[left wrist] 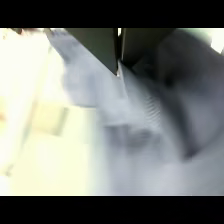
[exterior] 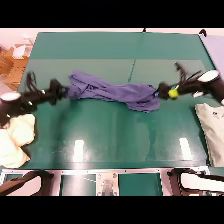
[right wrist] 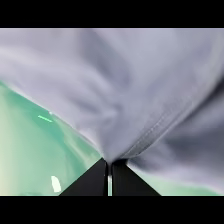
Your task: Fold the shirts.
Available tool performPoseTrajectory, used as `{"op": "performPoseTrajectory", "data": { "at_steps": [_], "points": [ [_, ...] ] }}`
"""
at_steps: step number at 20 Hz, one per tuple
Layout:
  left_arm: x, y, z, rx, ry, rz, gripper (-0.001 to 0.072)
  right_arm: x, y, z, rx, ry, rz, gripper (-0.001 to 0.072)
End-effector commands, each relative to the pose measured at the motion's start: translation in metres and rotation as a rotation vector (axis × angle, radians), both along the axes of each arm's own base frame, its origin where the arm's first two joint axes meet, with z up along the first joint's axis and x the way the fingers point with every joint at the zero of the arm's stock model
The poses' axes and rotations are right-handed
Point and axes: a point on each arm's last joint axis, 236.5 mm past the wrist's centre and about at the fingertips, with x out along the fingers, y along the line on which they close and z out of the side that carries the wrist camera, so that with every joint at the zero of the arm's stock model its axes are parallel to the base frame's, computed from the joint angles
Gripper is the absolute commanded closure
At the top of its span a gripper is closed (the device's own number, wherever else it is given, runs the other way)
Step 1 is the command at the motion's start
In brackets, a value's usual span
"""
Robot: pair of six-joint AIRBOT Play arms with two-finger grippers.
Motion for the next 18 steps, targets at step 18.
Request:
{"op": "performPoseTrajectory", "data": {
  "at_steps": [18],
  "points": [
    [-0.156, 0.053, 0.492, 0.485, -0.968, 0.127, 0.0689, -0.162, -0.084, 0.570, -0.210, -1.393, -0.541, 0.0696]
  ]
}}
